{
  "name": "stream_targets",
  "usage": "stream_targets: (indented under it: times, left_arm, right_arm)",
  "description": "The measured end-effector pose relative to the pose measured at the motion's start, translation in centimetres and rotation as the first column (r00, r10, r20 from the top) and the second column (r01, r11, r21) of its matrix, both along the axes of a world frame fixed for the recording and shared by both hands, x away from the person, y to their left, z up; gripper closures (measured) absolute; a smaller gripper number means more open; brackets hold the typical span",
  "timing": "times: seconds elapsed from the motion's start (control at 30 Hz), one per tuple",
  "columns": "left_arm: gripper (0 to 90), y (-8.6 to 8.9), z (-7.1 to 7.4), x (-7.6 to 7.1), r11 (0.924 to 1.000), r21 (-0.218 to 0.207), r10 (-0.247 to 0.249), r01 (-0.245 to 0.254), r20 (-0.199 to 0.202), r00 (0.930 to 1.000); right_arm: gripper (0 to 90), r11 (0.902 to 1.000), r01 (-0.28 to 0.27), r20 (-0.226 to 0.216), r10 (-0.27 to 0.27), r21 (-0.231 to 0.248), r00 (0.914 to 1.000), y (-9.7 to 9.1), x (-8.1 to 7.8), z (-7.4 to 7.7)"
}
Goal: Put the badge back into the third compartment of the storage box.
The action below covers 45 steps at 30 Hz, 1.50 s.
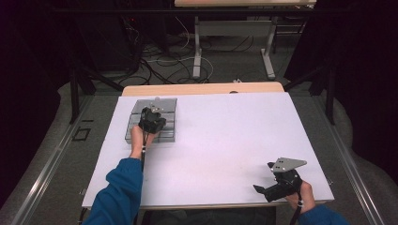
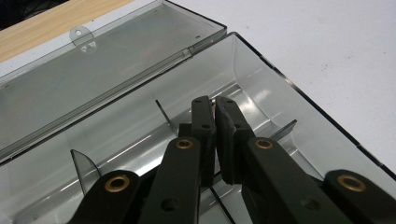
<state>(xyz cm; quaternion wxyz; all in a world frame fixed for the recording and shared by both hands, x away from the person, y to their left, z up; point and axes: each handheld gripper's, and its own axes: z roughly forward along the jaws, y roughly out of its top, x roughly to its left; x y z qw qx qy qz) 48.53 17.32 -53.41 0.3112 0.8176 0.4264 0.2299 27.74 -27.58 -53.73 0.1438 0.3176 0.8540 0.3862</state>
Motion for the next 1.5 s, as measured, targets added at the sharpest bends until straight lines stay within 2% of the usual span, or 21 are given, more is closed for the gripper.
stream_targets:
  times: [0.17, 0.33, 0.4, 0.67, 0.9, 1.07, 1.17, 1.3, 1.33, 1.43, 1.5]
  left_arm:
    - [87.0, -0.06, 0.08, -0.06, 0.9999, 0.017, -0.003, 0.003, -0.008, 1.0]
    - [86.6, -0.19, -0.01, -0.06, 0.9999, -0.007, -0.011, 0.011, -0.009, 0.9999]
    - [86.4, -0.26, 0.01, -0.01, 0.9998, 0.001, -0.018, 0.018, -0.001, 0.9998]
    - [84.0, -0.39, -0.17, 0.02, 0.9996, -0.006, -0.028, 0.028, -0.026, 0.9993]
    - [83.0, -0.3, -0.12, 0.06, 0.9992, -0.008, -0.04, 0.04, -0.029, 0.9988]
    - [78.4, -0.56, -0.19, 0.08, 0.9983, -0.006, -0.058, 0.058, -0.039, 0.9976]
    - [75.0, -0.54, -0.11, 0.01, 0.9977, -0.021, -0.065, 0.064, -0.043, 0.9969]
    - [67.1, -0.58, 0.25, -0.19, 0.9962, -0.034, -0.082, 0.08, -0.039, 0.9959]
    - [65.4, -0.62, 0.34, -0.26, 0.9954, -0.041, -0.088, 0.087, -0.044, 0.9951]
    - [56.7, -0.76, 0.54, -0.47, 0.9948, -0.039, -0.096, 0.094, -0.056, 0.9938]
    - [53.0, -0.69, 0.77, -0.59, 0.9948, -0.034, -0.098, 0.096, -0.063, 0.9932]
  right_arm:
    - [0.5, 1.0, 0.003, -0.004, -0.003, 0.0, 1.0, 0.04, -0.03, -0.02]
    - [0.4, 1.0, -0.002, 0.0, 0.002, -0.003, 1.0, 0.04, -0.01, -0.01]
    - [0.4, 0.9999, -0.015, 0.015, 0.015, -0.001, 0.9998, 0.05, 0.09, -0.08]
    - [0.4, 0.9999, -0.013, 0.011, 0.013, -0.001, 0.9998, 0.07, 0.06, -0.1]
    - [0.4, 1.0, -0.008, 0.007, 0.008, 0.0, 0.9999, 0.14, 0.0, -0.11]
    - [0.4, 0.9999, -0.013, 0.011, 0.013, -0.004, 0.9999, 0.08, 0.03, -0.07]
    - [0.4, 0.9999, -0.015, 0.004, 0.015, 0.002, 0.9999, 0.1, 0.04, -0.1]
    - [0.4, 0.9999, -0.016, 0.014, 0.016, -0.003, 0.9998, 0.04, 0.06, -0.07]
    - [0.4, 0.9999, -0.014, -0.006, 0.014, -0.01, 0.9999, 0.03, -0.02, 0.05]
    - [0.3, 0.9999, -0.012, 0.012, 0.012, -0.005, 0.9999, 0.13, 0.04, -0.12]
    - [0.4, 0.9998, -0.014, 0.005, 0.015, -0.01, 0.9999, 0.07, 0.02, 0.0]
